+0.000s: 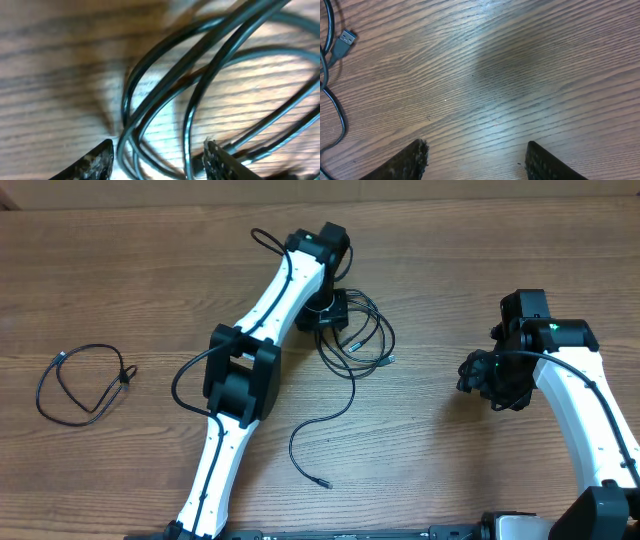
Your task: Untangle cables
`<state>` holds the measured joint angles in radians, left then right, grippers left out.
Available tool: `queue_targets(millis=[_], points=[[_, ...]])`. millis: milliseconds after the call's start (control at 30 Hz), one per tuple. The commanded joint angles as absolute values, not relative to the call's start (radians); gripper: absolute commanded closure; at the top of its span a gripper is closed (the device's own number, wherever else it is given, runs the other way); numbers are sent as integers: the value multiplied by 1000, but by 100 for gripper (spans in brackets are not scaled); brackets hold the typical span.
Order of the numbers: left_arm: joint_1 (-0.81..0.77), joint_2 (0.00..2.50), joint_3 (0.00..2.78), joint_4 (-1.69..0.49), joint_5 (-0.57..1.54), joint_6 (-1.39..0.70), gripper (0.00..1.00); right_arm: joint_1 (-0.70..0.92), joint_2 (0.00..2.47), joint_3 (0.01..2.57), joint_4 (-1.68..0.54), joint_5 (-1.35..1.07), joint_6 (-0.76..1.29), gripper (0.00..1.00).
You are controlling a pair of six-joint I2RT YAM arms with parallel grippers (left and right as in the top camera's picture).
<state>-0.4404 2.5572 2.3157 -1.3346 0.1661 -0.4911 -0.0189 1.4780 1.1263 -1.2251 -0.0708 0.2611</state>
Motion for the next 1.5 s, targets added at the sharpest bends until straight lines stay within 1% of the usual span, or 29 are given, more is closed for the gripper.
queue_targets(millis=[0, 133, 333, 600, 667, 733, 767, 800, 833, 867, 1100, 1167, 1333, 1467], points=[[-464, 2562, 2329, -1329, 235, -475, 43, -22, 1478, 1145, -1225, -60, 265, 39], [-493, 2564, 2325, -1330, 227, -474, 44, -22, 1478, 1145, -1225, -60, 265, 39], [-524, 2564, 2325, -1335, 155, -475, 48, -22, 1478, 1145, -1228, -60, 262, 39], [-543, 2564, 2325, -1334, 153, -474, 50, -22, 1478, 1145, -1228, -60, 262, 39], [-544, 2564, 2325, -1338, 147, -474, 57, -22, 1478, 1145, -1228, -60, 262, 39], [-544, 2564, 2325, -1346, 146, -474, 61, -22, 1478, 1145, -1228, -60, 262, 39], [-543, 2564, 2325, -1349, 145, -474, 62, -22, 1478, 1145, -1228, -60, 262, 39], [-541, 2564, 2325, -1350, 146, -466, 58, -22, 1478, 1145, -1228, -60, 262, 39], [-538, 2564, 2325, -1350, 145, -448, 50, -22, 1478, 1145, -1228, -60, 262, 39], [-532, 2564, 2325, -1352, 136, -441, 49, -22, 1478, 1145, -1228, -60, 262, 39], [-500, 2555, 2345, -1355, 123, -376, 50, -22, 1478, 1145, -1228, -60, 262, 39], [-492, 2555, 2358, -1354, 123, -359, 52, -22, 1478, 1145, -1227, -60, 262, 39], [-473, 2555, 2361, -1355, 127, -358, 55, -22, 1478, 1145, -1229, -60, 262, 39], [-465, 2546, 2362, -1367, 132, -344, 54, -22, 1478, 1145, -1227, -60, 262, 39]])
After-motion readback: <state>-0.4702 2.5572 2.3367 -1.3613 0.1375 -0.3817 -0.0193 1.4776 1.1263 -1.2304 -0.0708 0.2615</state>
